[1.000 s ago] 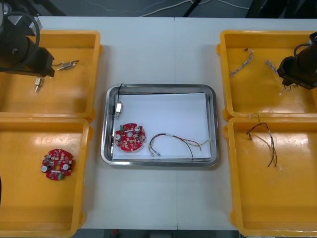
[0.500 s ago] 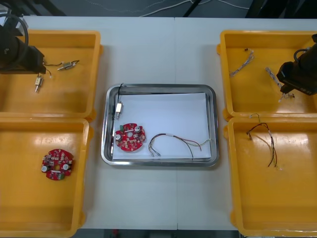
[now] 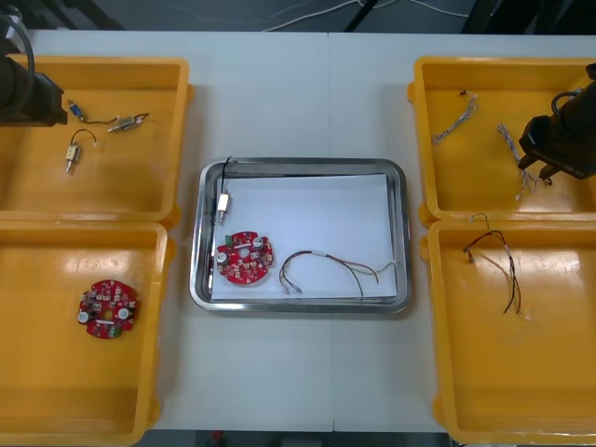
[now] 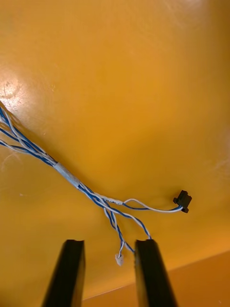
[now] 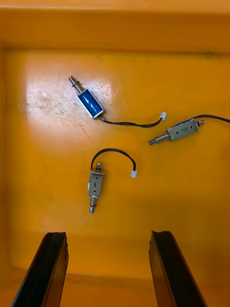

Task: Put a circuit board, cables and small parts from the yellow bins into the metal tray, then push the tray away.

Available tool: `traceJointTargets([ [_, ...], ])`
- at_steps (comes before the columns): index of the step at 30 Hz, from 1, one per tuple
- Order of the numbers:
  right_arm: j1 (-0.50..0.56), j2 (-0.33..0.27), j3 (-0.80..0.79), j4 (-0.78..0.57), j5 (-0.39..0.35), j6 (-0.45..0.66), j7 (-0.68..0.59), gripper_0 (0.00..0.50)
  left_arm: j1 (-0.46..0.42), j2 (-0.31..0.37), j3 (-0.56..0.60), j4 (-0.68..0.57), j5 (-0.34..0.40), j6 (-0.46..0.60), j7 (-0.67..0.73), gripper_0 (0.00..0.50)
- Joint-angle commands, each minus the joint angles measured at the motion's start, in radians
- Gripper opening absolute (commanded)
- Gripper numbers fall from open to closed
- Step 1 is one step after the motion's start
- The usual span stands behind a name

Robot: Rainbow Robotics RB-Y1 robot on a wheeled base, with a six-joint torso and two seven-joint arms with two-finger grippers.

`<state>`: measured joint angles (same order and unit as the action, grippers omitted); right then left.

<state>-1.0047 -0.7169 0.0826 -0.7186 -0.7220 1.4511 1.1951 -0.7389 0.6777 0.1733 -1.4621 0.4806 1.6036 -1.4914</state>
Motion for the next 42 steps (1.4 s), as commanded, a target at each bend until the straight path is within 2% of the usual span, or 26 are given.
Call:
traceJointTargets([
  [1,-0.002,-0.018,-0.023,-0.048,0.006,0.006,0.070,0.403,0.001,0.048,0.005,0.016,-0.011,-0.028,-0.132,0.500],
  [5,-0.002,-0.018,-0.015,-0.084,0.021,0.011,0.104,0.438,0.000,0.046,0.005,0.075,0.003,-0.091,-0.152,0.500],
  [8,-0.002,-0.018,-0.007,-0.099,0.026,0.011,0.182,0.451,-0.002,0.046,0.005,0.097,0.006,-0.110,-0.161,0.500],
  [13,-0.002,-0.018,-0.007,-0.111,0.026,0.009,0.330,0.451,-0.004,0.040,-0.015,0.126,0.010,-0.123,-0.173,0.500],
  [16,-0.005,-0.018,-0.007,-0.113,0.026,-0.009,0.440,0.453,-0.004,0.031,-0.041,0.166,0.020,-0.172,-0.179,0.500],
  [22,-0.003,-0.010,0.005,-0.108,0.024,-0.071,0.557,0.452,-0.005,0.005,-0.041,0.204,0.021,-0.218,-0.191,0.500],
  [30,-0.003,0.002,0.043,-0.079,0.024,-0.150,0.574,0.454,-0.034,-0.035,-0.060,0.325,0.006,-0.346,-0.214,0.500],
  [42,-0.003,0.028,0.045,-0.007,0.021,-0.204,0.587,0.451,-0.053,-0.067,-0.070,0.358,-0.026,-0.349,-0.237,0.500],
])
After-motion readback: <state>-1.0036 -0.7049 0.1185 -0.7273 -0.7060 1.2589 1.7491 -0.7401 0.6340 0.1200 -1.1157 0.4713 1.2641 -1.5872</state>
